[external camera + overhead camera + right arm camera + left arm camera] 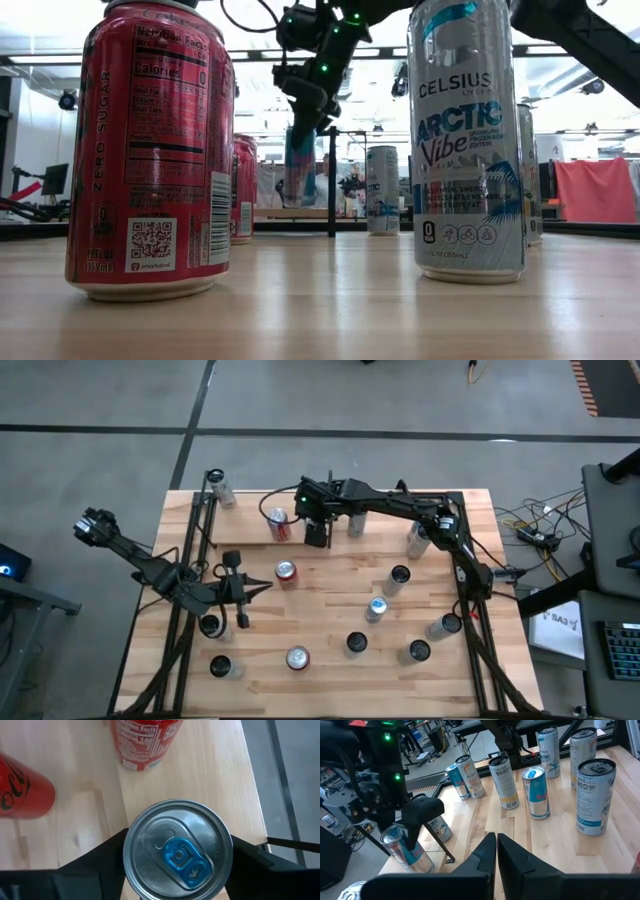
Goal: Place canned beverage on shelf
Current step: Put the bottom left blue and silver soda can on the shelf
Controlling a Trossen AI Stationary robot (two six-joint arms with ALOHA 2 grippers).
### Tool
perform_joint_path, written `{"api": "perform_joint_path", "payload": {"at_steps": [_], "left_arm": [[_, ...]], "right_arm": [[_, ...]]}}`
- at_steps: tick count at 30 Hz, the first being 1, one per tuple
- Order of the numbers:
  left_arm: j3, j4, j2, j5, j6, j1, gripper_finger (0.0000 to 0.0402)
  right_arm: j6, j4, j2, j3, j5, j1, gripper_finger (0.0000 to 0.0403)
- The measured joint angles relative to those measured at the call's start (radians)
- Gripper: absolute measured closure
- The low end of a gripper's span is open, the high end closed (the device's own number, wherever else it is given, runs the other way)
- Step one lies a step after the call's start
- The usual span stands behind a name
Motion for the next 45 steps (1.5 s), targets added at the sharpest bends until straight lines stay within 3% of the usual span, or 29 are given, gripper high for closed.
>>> {"api": "perform_joint_path", "payload": {"at_steps": [8, 16, 28, 33, 39, 45], "left_arm": [[0.0, 0.0, 0.0, 0.0, 0.003, 0.0, 0.0402], [0.0, 0.0, 0.0, 0.0, 0.003, 0.0, 0.0402], [0.0, -0.006, 0.0, 0.0, 0.008, 0.0, 0.0402], [-0.003, -0.006, 0.001, 0.0, 0.018, 0.0, 0.0402], [0.011, -0.004, -0.016, -0.017, 0.208, 0.005, 0.0402], [0.013, -0.003, -0.071, -0.023, 0.371, 0.064, 0.0402]], "right_arm": [[-0.022, 0.005, 0.0, 0.0, 0.01, 0.0, 0.0109], [-0.028, 0.026, -0.009, 0.002, 0.017, 0.0, 0.0105], [-0.022, 0.012, -0.014, 0.15, 0.044, 0.006, 0.011], [-0.019, 0.008, -0.048, 0.149, 0.035, 0.033, 0.0109], [-0.02, -0.039, -0.081, 0.149, 0.026, 0.091, 0.013], [0.038, -0.062, -0.068, 0.142, 0.026, 0.125, 0.0201]]}}
